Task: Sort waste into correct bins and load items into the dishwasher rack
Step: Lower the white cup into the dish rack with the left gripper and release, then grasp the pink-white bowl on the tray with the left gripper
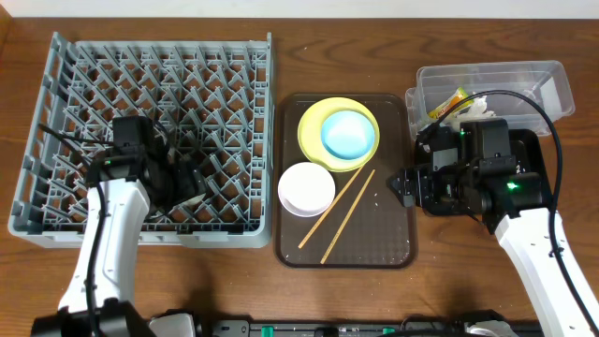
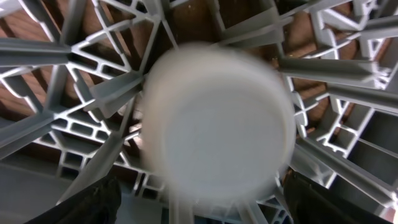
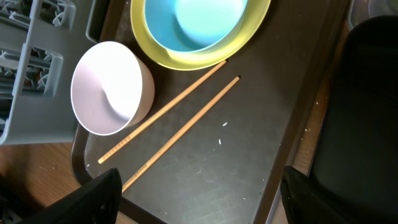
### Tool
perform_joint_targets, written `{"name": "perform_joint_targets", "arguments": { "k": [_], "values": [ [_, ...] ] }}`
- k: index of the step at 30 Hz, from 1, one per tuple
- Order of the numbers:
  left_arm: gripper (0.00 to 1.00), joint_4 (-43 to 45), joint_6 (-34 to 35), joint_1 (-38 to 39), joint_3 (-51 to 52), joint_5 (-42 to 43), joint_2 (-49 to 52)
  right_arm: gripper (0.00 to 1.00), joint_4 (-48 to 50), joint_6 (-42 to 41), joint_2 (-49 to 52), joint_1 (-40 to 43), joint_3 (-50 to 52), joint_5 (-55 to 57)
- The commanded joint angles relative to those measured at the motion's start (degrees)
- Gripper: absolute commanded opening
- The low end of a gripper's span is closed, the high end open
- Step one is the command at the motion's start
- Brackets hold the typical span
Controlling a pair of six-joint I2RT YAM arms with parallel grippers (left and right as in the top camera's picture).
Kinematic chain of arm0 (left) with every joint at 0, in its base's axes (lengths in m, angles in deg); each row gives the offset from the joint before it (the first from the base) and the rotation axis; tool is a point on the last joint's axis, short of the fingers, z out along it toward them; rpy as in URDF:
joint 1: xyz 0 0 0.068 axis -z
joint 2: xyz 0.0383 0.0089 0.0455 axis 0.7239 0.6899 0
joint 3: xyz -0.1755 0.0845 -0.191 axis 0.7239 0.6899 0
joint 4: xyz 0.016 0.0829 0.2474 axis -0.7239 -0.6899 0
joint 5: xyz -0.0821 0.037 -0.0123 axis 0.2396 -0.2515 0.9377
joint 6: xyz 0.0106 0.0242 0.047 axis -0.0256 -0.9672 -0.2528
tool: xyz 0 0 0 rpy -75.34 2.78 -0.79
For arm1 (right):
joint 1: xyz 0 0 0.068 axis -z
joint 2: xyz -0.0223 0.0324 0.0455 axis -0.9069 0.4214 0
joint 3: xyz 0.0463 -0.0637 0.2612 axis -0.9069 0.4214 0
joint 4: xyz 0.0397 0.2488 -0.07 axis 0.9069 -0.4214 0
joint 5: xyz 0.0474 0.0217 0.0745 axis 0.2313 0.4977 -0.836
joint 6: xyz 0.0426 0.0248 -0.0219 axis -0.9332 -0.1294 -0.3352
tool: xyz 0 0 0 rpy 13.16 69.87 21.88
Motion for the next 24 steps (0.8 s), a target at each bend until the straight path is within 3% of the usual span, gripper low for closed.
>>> {"name": "perform_joint_targets", "arguments": {
  "k": [1,5,9,11,14,20,24],
  "values": [
    [0.87,-0.7,-0.6,-0.2,-0.7,-0.3,-3.5,0.80,0.0,0.2,-0.3,0.3,-0.2,-0.1],
    [0.90,-1.2,0.5,-0.2,-0.8,0.4,-7.6,0.80,0.2,0.3,-0.3,0.3,-0.2,-0.1],
    [0.92,-1.2,0.5,0.7,-0.8,7.0,-12.7,0.80,0.4,0.2,-0.3,0.3,-0.2,0.0],
    [0.93,-1.0,0.5,2.7,-0.8,7.1,-14.9,0.75,0.3,0.3,-0.3,0.4,-0.2,0.0],
    [0.93,-1.1,0.5,7.4,-1.3,6.9,-16.8,0.70,0.1,-0.4,-0.5,0.6,-0.2,1.0],
    [0.93,-1.7,1.4,19.0,-5.7,3.7,-13.8,0.76,-1.9,-5.9,-3.4,2.4,-0.2,11.3],
    [0.93,-1.7,1.4,27.9,-10.1,-0.9,-8.4,0.81,-3.7,-5.8,-6.3,5.0,-0.2,12.4]
  ]
}}
